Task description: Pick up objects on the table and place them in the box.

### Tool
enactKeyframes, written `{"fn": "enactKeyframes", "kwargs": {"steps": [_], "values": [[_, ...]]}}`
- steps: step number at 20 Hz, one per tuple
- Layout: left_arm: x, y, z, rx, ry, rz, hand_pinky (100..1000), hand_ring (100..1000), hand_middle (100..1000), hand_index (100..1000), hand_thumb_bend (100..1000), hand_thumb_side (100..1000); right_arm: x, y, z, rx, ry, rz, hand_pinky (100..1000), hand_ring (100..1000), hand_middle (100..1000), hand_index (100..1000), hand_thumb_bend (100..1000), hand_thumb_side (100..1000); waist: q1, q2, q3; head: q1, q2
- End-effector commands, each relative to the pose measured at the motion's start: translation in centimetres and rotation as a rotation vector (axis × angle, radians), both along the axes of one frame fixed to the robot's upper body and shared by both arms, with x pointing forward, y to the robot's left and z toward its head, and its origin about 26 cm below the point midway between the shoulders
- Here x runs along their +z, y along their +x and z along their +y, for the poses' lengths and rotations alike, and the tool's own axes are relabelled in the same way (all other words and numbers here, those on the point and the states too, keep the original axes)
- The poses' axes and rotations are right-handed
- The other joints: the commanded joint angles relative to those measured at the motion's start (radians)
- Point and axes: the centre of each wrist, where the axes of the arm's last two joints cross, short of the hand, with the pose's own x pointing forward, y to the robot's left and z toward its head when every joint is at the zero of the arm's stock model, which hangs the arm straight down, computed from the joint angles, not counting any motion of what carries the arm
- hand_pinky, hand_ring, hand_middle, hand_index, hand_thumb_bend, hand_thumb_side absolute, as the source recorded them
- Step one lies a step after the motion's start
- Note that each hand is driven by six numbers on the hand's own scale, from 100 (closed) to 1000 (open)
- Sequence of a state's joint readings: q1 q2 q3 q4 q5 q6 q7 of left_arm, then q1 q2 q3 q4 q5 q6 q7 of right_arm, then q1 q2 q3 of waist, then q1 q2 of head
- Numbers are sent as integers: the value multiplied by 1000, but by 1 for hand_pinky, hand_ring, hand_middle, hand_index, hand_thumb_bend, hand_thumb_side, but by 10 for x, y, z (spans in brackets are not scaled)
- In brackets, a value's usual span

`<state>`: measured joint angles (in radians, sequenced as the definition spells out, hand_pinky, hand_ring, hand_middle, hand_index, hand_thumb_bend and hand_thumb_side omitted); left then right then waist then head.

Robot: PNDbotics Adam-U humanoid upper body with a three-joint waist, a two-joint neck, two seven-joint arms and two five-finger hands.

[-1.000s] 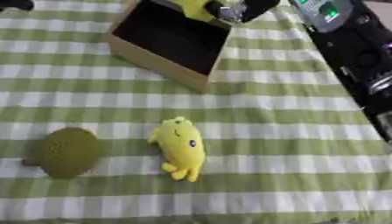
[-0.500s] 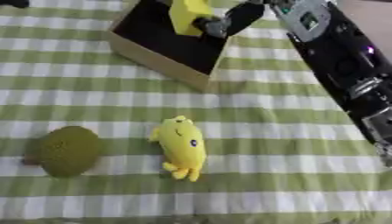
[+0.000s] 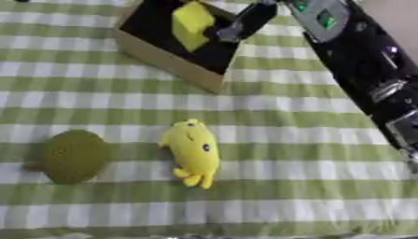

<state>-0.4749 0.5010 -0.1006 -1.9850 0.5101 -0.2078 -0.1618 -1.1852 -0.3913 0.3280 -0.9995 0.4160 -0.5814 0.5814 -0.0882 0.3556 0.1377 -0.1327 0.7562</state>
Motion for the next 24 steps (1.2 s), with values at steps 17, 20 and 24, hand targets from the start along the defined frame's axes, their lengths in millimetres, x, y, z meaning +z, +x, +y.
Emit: {"fn": "enactKeyframes", "kwargs": {"steps": [17,20,24], "values": [[3,-4,5,19,19,-9,668,769,695,820,100,568,42,-25,-33,360,-132,-173,1000,1000,699,1000,100,222,10,-36,-18,18,14],[4,-4,9,38,31,-22,670,772,697,821,100,566,53,-40,-57,410,-15,-194,1000,1000,645,975,100,156,16,-43,-26,30,14],[9,-5,18,110,98,-92,682,790,714,825,100,579,59,-69,-83,467,150,-166,1000,1000,588,925,100,157,26,-47,-36,40,14]]}}
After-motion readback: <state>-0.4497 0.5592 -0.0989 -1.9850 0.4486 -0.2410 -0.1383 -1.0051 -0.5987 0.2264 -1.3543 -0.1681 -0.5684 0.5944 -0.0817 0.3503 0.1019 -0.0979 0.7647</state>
